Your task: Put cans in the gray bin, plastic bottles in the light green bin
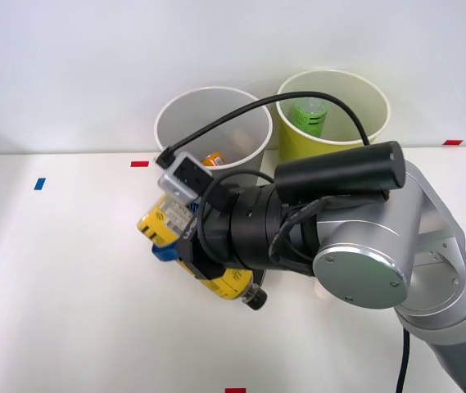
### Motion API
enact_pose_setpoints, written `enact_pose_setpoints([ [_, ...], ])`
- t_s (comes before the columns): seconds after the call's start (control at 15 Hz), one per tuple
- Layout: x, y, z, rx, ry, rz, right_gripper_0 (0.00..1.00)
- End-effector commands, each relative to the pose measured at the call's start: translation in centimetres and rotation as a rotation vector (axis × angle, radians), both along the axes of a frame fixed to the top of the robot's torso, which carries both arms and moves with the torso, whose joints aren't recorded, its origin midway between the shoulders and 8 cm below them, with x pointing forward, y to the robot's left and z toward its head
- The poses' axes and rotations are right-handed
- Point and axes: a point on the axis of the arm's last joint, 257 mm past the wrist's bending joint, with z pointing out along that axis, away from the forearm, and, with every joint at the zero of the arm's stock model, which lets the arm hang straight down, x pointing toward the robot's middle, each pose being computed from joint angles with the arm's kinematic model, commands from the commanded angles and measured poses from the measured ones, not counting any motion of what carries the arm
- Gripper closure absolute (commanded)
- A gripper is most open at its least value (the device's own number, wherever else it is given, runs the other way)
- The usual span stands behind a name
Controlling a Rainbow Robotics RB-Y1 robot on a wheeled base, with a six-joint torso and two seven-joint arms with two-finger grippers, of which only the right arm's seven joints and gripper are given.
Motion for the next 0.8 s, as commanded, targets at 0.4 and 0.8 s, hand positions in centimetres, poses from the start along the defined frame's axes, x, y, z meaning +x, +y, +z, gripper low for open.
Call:
enact_pose_setpoints([
  [0.4,6.5,-4.9,10.7,0.479,-0.155,-0.207,1.0],
  [0.8,10.3,-11.8,18.6,0.698,-0.326,-0.375,1.0],
])
